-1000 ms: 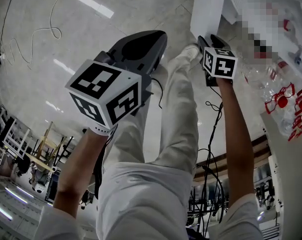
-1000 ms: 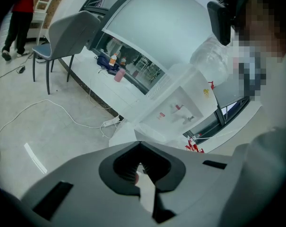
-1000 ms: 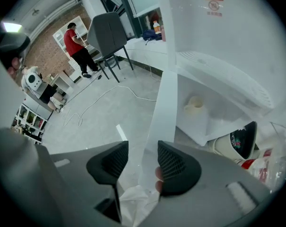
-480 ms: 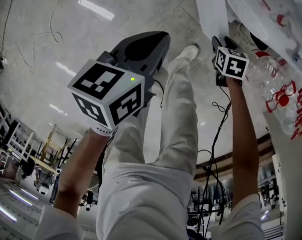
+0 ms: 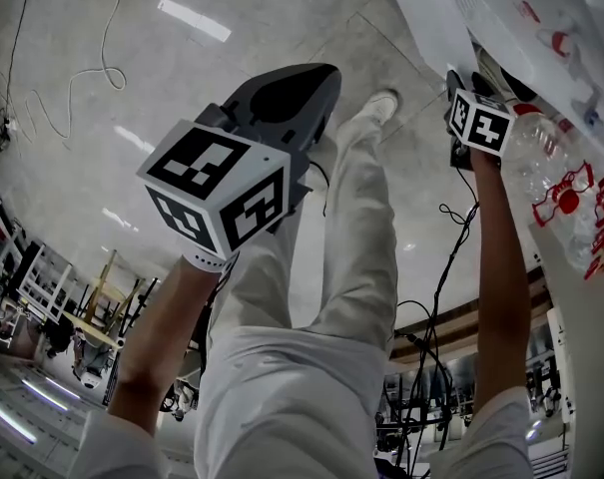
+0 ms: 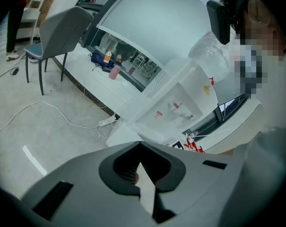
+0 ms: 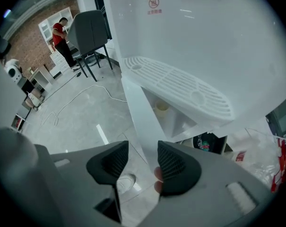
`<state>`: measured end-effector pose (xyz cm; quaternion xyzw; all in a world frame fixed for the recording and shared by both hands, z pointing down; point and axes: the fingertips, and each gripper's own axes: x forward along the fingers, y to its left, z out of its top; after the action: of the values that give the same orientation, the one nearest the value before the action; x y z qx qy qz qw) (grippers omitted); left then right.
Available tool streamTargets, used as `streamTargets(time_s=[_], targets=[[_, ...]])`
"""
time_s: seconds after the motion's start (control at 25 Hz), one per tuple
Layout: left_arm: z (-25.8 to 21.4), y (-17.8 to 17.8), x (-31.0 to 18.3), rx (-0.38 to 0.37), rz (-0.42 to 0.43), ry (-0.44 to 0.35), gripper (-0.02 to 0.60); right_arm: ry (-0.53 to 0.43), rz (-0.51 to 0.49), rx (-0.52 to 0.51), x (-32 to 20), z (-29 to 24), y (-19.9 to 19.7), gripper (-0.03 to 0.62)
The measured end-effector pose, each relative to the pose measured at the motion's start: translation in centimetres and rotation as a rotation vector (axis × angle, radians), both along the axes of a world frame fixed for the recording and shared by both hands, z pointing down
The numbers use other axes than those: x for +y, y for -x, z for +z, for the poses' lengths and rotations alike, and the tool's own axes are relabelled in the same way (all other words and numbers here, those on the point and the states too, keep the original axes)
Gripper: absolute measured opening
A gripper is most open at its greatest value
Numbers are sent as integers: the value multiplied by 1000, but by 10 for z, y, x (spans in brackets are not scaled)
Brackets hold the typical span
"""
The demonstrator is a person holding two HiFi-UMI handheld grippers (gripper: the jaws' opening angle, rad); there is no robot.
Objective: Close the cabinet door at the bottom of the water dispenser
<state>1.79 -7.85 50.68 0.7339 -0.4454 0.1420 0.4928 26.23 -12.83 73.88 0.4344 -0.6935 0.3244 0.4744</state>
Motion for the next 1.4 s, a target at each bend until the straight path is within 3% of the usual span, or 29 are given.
streamTargets(time_s=[0.84, 1.4], targets=[[4, -3, -13, -3, 10, 12, 0, -170, 265, 165, -59, -16, -60, 204], [6, -4, -11, -2, 12, 18, 0, -129, 253, 133, -41, -16, -50, 190]])
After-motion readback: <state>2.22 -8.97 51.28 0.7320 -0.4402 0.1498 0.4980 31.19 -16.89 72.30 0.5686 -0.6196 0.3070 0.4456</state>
